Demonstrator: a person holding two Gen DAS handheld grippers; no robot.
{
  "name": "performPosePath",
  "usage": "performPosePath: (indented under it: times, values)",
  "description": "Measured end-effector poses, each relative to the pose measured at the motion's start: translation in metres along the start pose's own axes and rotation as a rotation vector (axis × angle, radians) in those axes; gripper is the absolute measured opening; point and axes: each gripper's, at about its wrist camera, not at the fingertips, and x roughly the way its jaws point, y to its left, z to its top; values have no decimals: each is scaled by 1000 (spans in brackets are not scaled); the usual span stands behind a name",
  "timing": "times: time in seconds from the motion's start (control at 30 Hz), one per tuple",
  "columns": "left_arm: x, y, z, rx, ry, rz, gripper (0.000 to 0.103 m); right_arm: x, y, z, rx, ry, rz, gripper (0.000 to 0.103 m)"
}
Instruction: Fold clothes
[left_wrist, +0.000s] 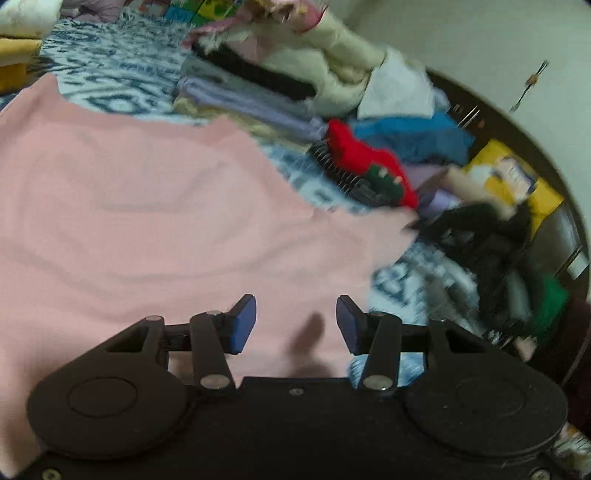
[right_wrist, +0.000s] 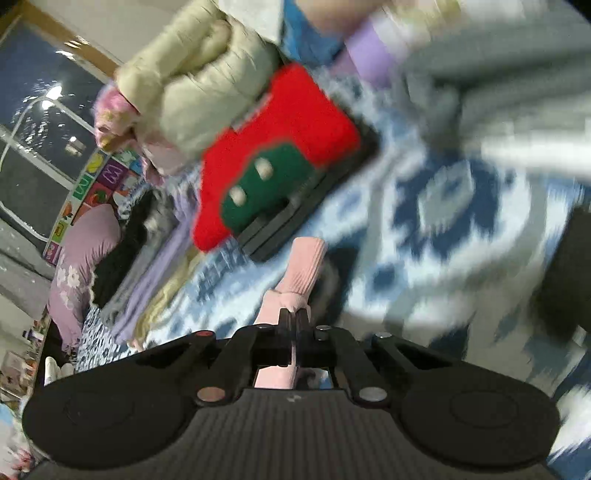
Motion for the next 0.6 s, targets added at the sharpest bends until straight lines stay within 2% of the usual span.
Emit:
performPosePath:
  times: [0.1, 0.13, 0.3, 0.33, 0.37, 0.47, 0.6]
  values:
    - [1, 3, 0, -15, 2, 1, 48, -6, 3, 23, -17, -26, -7, 4]
    - [1, 3, 0, -13, 3, 1, 47, -3, 6, 29, -34, -26, -34, 4]
    - [0, 3, -2, -4, 6, 13, 47, 30, 15, 39, -90, 37, -139, 6]
    - [-1, 3, -1, -3, 5, 15, 47, 33, 18, 37, -100, 46, -155, 10]
    - [-1, 3, -1, -1, 3, 16, 47, 36, 20, 35, -109, 53, -172, 20]
    - [-4, 2, 0, 2, -5, 12, 48, 25, 25, 22, -154, 18, -175, 41]
    - [-8, -5, 0, 36, -10, -3, 47, 9, 19, -6, -121, 76, -120, 41]
